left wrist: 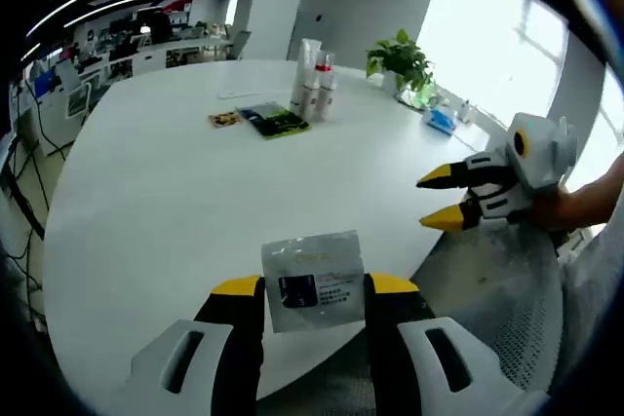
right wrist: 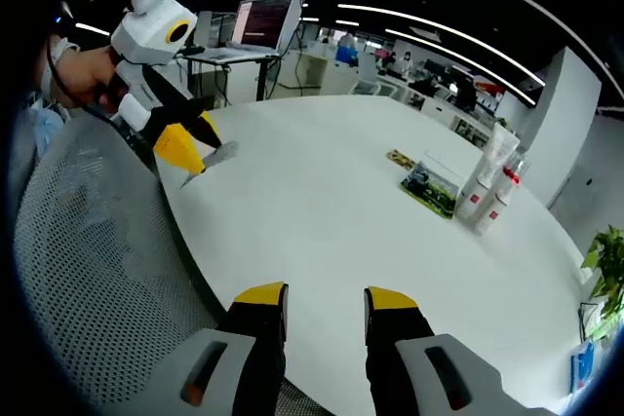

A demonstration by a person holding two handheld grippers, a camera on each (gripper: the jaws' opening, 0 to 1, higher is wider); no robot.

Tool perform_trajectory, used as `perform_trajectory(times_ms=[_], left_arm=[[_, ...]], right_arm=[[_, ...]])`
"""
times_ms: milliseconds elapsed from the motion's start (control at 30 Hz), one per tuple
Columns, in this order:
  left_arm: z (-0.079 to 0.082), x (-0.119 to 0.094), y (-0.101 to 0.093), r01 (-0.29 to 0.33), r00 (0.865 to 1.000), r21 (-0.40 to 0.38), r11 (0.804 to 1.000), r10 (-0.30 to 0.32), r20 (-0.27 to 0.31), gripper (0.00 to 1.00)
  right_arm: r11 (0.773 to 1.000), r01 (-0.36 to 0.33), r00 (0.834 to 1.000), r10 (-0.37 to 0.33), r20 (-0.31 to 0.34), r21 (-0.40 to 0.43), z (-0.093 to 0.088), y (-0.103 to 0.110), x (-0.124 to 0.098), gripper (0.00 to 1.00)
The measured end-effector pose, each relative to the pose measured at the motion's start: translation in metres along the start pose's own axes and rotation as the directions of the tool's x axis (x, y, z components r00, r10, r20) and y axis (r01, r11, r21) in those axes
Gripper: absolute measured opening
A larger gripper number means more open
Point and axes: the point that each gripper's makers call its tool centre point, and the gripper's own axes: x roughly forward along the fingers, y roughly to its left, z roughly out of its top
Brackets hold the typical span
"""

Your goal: Arrange the skincare products in the storage area until every visible bottle or jar stands upright without overlapping.

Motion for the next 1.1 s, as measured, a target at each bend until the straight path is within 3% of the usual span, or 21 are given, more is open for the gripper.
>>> perform_trajectory(times_ms=[233, 267, 333, 400, 467, 567, 667, 800, 867, 900, 967, 1033, 1100], left_arm=[[0.009, 0.006, -0.02, -0.001, 0.999, 0.122, 0.992, -0.005, 0.046, 0.39], [0.011, 0.007, -0.016, -0.053, 0.997, 0.226, 0.973, 0.039, 0.067, 0.39], [0.001, 0.011, -0.016, -0.069, 0.998, 0.355, 0.932, 0.066, 0.021, 0.39], [0.003, 0.012, -0.026, -0.032, 0.999, 0.329, 0.944, 0.021, 0.038, 0.39], [0.006, 0.01, -0.027, -0.021, 0.999, 0.306, 0.952, 0.006, 0.051, 0.39], [0.008, 0.009, -0.026, -0.031, 0.998, 0.311, 0.95, 0.013, 0.06, 0.39], [0.011, 0.009, -0.036, -0.009, 0.997, 0.355, 0.935, -0.018, 0.073, 0.38], [0.01, 0.01, -0.04, 0.008, 0.997, 0.382, 0.924, -0.036, 0.068, 0.38], [0.011, 0.009, -0.038, -0.001, 0.997, 0.382, 0.924, -0.029, 0.072, 0.38], [0.011, 0.009, -0.037, -0.002, 0.997, 0.383, 0.924, -0.027, 0.072, 0.38], [0.01, 0.009, -0.038, -0.004, 0.997, 0.397, 0.918, -0.025, 0.068, 0.38], [0.009, 0.01, -0.04, 0.002, 0.997, 0.41, 0.912, -0.032, 0.066, 0.38], [0.007, 0.01, -0.041, 0.007, 0.998, 0.418, 0.908, -0.033, 0.055, 0.38]], right_arm=[[0.998, -0.046, 0.999, 0.046, 0.013, 0.05, 0.002, 0.005, 0.0, 0.29], [0.992, -0.09, 0.996, 0.089, 0.017, 0.092, 0.003, 0.012, 0.0, 0.29], [0.984, -0.139, 0.99, 0.135, 0.045, 0.115, 0.011, 0.02, 0.0, 0.3], [0.972, -0.186, 0.982, 0.18, 0.054, 0.143, 0.013, 0.027, -0.001, 0.3], [0.969, -0.185, 0.983, 0.18, 0.045, 0.163, 0.01, 0.024, 0.0, 0.29], [0.937, -0.233, 0.972, 0.215, 0.096, 0.259, 0.02, 0.025, -0.002, 0.21], [0.921, -0.256, 0.966, 0.232, 0.115, 0.292, 0.024, 0.024, -0.003, 0.26], [0.851, -0.343, 0.938, 0.288, 0.192, 0.397, 0.04, 0.027, -0.01, 0.28], [0.802, -0.373, 0.926, 0.294, 0.235, 0.467, 0.049, 0.025, -0.011, 0.28], [0.76, -0.403, 0.914, 0.305, 0.268, 0.51, 0.056, 0.027, -0.012, 0.28], [0.703, -0.443, 0.896, 0.332, 0.294, 0.556, 0.064, 0.035, -0.011, 0.3], [0.683, -0.471, 0.882, 0.381, 0.279, 0.558, 0.065, 0.048, -0.008, 0.3], [0.708, -0.461, 0.887, 0.381, 0.26, 0.536, 0.068, 0.056, -0.003, 0.32]])
